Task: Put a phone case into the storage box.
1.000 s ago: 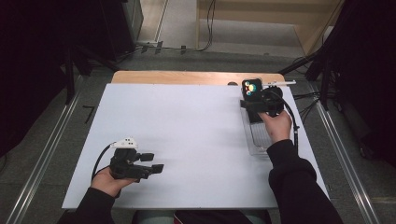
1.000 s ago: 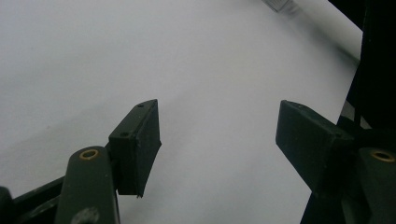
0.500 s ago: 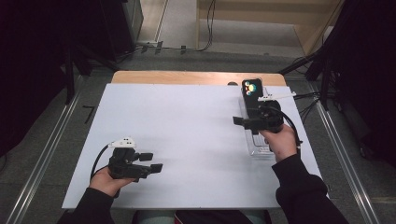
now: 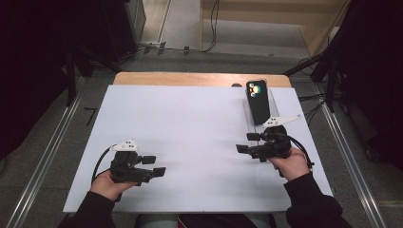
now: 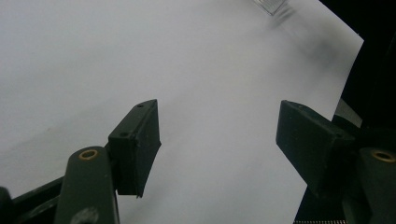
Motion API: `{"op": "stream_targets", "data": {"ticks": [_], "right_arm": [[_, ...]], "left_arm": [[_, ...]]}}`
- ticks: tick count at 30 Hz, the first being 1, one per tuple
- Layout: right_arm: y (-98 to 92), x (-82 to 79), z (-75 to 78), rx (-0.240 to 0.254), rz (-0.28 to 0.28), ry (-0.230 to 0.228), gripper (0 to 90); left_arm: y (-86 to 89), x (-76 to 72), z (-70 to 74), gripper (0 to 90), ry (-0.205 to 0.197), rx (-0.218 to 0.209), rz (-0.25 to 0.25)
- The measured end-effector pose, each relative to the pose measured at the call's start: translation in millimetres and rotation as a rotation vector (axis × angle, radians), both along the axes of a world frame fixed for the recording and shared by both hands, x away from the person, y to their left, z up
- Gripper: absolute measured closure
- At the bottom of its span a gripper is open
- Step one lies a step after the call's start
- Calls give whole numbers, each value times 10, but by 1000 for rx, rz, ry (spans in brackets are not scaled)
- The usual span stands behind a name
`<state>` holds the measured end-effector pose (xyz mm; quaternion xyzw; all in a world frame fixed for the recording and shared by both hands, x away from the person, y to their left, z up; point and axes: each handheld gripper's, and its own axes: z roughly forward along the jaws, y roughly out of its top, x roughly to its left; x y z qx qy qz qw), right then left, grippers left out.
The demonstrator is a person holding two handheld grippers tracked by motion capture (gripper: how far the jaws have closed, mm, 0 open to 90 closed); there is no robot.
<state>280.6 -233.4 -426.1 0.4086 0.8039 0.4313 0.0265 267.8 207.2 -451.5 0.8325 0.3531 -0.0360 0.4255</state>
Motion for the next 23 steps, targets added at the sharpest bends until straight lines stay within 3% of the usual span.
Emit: {"op": "stream_targets", "data": {"ticks": [9, 23], "right_arm": [[-76, -218, -178, -46, 41, -33, 262], [-229, -363, -427, -80, 31, 19, 252]], "left_arm": [[35, -44, 4, 292, -7, -8, -8], [60, -76, -26, 288, -35, -16, 4]]}}
